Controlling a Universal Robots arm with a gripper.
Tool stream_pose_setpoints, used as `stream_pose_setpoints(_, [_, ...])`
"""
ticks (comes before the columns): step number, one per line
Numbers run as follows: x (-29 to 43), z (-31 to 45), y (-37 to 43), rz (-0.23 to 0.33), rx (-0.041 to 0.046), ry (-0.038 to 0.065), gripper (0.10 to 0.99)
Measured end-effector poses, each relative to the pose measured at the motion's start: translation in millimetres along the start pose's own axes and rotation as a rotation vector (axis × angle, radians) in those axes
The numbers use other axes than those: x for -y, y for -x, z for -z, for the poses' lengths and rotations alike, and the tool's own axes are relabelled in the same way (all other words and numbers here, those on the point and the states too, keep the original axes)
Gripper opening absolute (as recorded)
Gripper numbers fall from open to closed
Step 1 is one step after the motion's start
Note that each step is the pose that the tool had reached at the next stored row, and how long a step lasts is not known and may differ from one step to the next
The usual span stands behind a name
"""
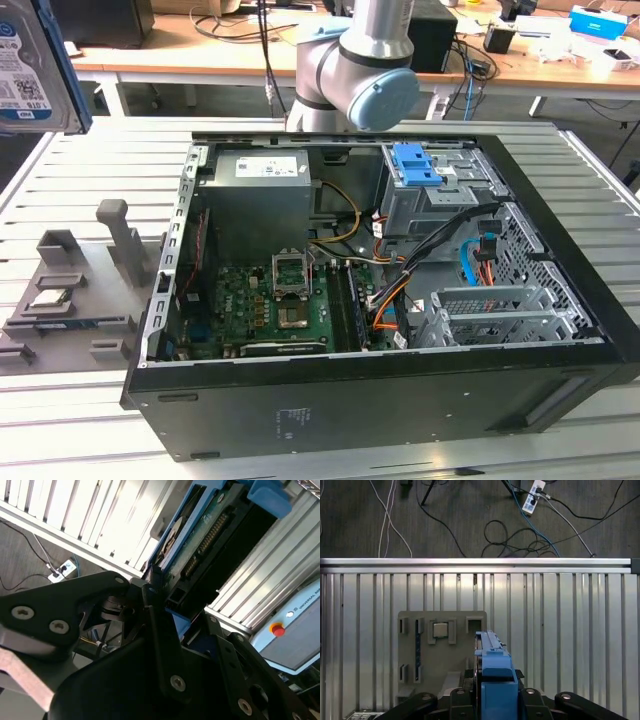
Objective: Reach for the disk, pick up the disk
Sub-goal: 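Pick up the disk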
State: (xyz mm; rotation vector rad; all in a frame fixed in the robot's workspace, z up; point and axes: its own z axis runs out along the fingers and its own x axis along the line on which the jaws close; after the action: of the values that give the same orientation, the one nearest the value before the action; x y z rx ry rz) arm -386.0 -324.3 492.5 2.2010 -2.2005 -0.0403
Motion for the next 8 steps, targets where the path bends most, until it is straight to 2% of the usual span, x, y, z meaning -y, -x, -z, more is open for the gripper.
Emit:
stream_pose_setpoints(5, [-0.4,10.5,0.9,0.000,-0.0001,0.000,0.365])
stream_pose_setpoints(8, [-0.4,11.7,0.9,0.000,0.0000,0.000,0.365])
